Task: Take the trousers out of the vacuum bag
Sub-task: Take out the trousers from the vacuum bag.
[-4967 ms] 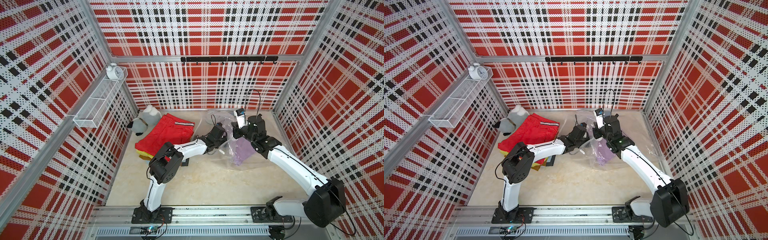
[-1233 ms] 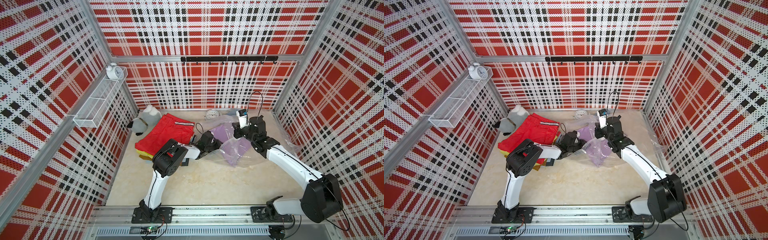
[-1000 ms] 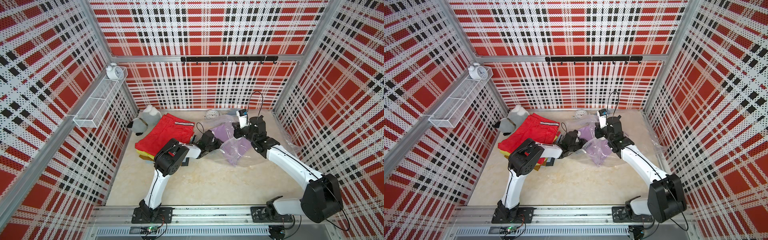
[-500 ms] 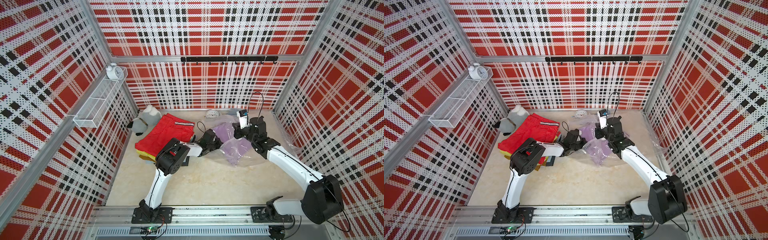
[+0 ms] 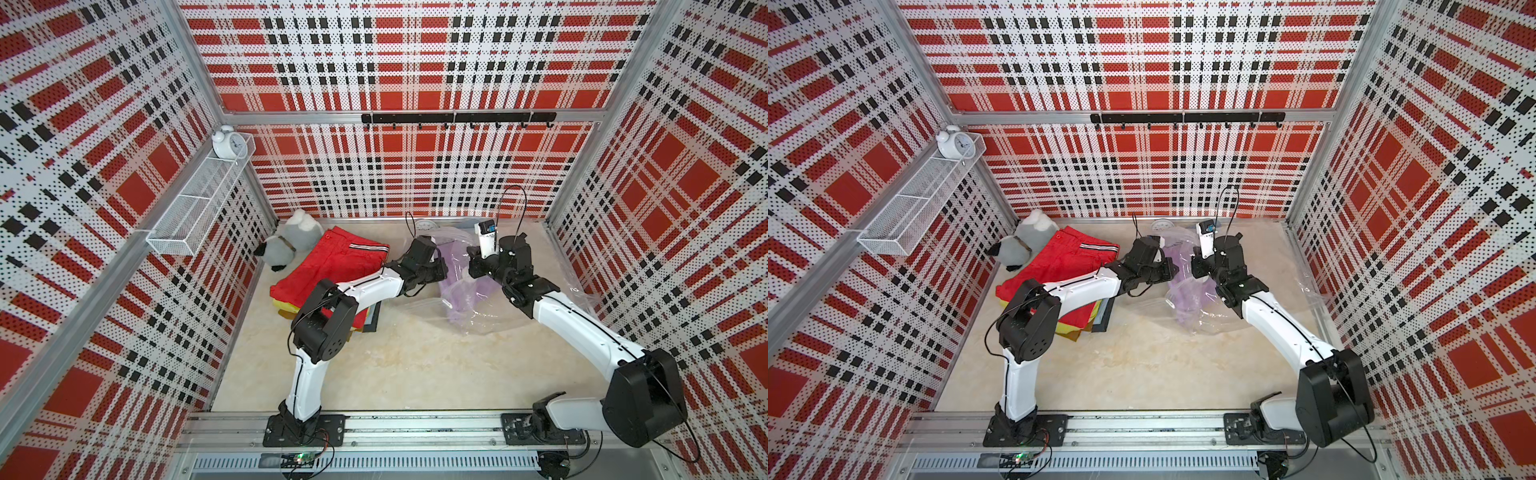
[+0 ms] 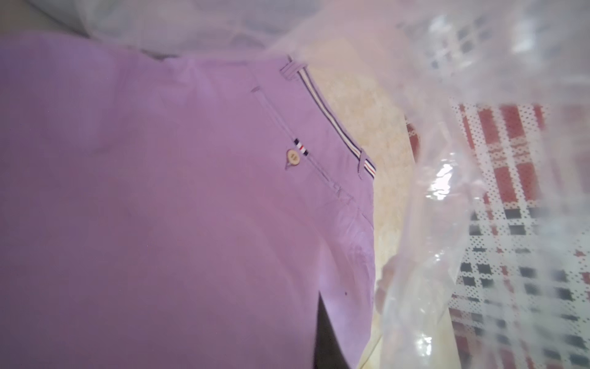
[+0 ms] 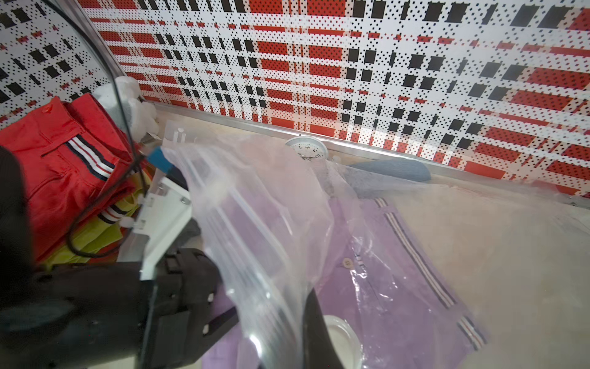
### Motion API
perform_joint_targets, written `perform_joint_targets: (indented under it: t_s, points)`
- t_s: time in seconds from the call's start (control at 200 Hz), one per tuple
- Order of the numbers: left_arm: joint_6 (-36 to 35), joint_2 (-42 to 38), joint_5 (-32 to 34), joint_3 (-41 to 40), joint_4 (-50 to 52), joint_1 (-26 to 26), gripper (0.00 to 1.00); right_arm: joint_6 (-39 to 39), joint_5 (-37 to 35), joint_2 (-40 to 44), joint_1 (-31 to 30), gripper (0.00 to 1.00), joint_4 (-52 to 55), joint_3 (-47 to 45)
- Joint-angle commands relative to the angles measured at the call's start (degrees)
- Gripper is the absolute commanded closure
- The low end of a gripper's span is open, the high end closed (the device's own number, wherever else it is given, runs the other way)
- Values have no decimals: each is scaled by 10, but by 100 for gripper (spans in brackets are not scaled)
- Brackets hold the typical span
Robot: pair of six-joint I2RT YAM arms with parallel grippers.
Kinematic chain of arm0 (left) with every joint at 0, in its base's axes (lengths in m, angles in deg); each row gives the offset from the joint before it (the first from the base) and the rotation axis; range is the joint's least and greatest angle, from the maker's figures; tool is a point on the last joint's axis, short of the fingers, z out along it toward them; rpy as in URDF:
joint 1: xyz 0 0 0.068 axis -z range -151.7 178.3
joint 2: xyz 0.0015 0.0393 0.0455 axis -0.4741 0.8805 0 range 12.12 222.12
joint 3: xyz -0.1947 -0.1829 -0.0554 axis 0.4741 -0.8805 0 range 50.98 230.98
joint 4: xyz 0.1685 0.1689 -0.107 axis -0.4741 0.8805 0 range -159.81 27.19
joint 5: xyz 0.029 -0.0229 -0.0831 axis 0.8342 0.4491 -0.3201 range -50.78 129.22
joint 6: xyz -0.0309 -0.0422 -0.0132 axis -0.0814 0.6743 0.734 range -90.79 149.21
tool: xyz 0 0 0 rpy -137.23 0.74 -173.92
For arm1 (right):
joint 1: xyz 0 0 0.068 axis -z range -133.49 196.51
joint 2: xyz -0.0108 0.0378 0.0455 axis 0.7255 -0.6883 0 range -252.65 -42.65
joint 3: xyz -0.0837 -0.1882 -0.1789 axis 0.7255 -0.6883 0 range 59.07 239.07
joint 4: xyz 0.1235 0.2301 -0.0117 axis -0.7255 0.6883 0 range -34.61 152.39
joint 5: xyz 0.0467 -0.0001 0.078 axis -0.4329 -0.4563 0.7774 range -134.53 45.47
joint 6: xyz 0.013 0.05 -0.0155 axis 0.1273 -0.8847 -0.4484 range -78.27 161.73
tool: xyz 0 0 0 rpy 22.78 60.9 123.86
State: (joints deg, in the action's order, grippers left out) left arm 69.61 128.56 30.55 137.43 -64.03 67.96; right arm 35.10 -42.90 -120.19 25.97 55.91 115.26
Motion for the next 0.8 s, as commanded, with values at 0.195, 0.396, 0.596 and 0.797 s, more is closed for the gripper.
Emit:
perform_joint_targets:
  t_s: [0.195, 0.396, 0.596, 0.797]
  points:
    - [-105, -87, 44, 22, 102, 0, 100, -28, -28, -28, 30, 100, -1, 3]
    - [-126, -131, 61, 26, 118, -14, 100, -25, 1, -41, 34, 100, -12, -4]
    - [-133, -128, 22, 80, 120, -50, 100, -26, 44, -52, 34, 100, -19, -19]
    - [-140, -131, -29, 122, 126, -62, 100, -20, 28, -58, 33, 100, -6, -24]
